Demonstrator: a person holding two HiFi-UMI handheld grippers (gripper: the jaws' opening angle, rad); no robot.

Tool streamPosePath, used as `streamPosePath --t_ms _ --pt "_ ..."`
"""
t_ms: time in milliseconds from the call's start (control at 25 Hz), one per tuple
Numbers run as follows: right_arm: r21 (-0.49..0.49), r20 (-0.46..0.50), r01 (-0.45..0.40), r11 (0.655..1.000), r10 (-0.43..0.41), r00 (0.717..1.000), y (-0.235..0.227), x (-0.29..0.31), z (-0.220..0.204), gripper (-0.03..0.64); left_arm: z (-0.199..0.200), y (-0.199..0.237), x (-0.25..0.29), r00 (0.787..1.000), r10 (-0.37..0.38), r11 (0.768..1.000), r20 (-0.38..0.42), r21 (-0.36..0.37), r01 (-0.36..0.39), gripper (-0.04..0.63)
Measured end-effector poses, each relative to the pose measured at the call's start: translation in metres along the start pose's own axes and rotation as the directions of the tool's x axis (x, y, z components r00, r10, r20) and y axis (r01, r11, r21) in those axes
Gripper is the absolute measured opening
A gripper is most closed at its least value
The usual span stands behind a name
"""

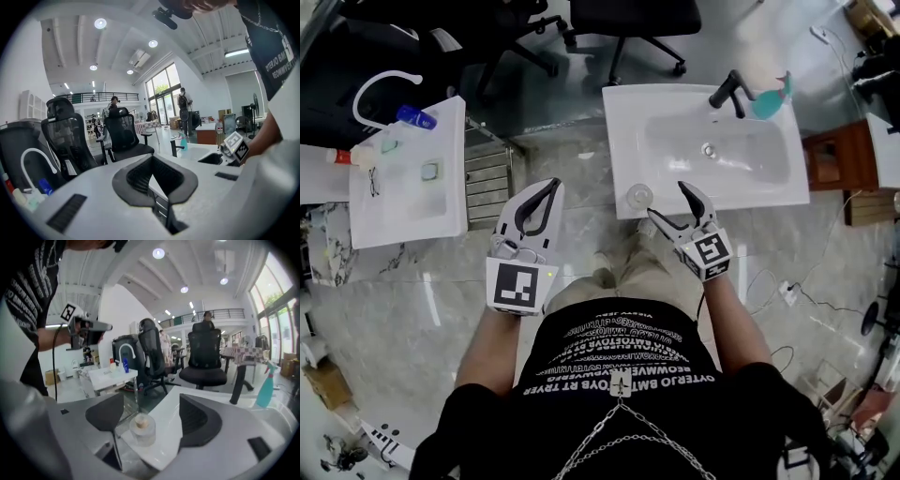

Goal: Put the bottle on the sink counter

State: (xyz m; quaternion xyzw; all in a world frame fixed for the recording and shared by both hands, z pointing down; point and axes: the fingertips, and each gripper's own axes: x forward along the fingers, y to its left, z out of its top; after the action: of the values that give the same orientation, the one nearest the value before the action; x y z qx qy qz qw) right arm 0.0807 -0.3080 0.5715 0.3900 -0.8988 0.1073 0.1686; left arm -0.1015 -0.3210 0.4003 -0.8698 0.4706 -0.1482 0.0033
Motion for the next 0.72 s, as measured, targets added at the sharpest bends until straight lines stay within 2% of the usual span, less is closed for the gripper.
streamPosePath --t_ms 40,80,160,200,240,360,480,720 --pt "0.004 0.069 0.041 0.999 -0.041 0.997 -0.004 -0.016 0.024 0.335 0.003 0.002 -0.003 1.0 -0.001 1.0 0.008 -0.006 0.001 0.005" --pt "0.01 0.134 0.09 0.996 -0.091 0.987 -0.009 -0.031 0.047 0.262 0.007 0.003 -0.007 1.0 -0.004 1.0 0.017 -0.01 0.004 0.006" --pt "0.011 0.225 0.192 0.981 -0.189 0.956 -0.02 -0.062 0.083 0.159 0.019 0.005 -0.013 0.999 -0.013 1.0 0.038 -0.011 0.013 0.005" --pt "0.003 0.251 0.234 0.972 -0.227 0.941 -0.024 -0.077 0.097 0.063 0.025 0.005 -0.017 0.998 -0.018 1.0 0.053 -0.009 0.018 0.005" --pt "-0.01 0.274 0.26 0.966 -0.247 0.929 -0.025 -0.089 0.11 -0.006 0.033 0.004 -0.021 0.997 -0.022 1.0 0.069 -0.006 0.022 0.006" --pt "-0.037 0.315 0.31 0.95 -0.284 0.906 -0.022 -0.12 0.143 -0.006 0.056 0.002 -0.034 0.991 -0.032 0.999 0.127 0.004 0.032 0.005" --pt "-0.05 0.313 0.371 0.927 -0.338 0.888 -0.014 -0.144 0.168 -0.005 0.073 -0.003 -0.049 0.983 -0.048 0.999 0.175 0.026 0.044 0.005" --pt "-0.089 0.304 0.424 0.901 -0.381 0.873 0.011 -0.172 0.198 -0.005 0.076 -0.008 -0.072 0.979 -0.079 0.997 0.19 0.033 0.074 0.006"
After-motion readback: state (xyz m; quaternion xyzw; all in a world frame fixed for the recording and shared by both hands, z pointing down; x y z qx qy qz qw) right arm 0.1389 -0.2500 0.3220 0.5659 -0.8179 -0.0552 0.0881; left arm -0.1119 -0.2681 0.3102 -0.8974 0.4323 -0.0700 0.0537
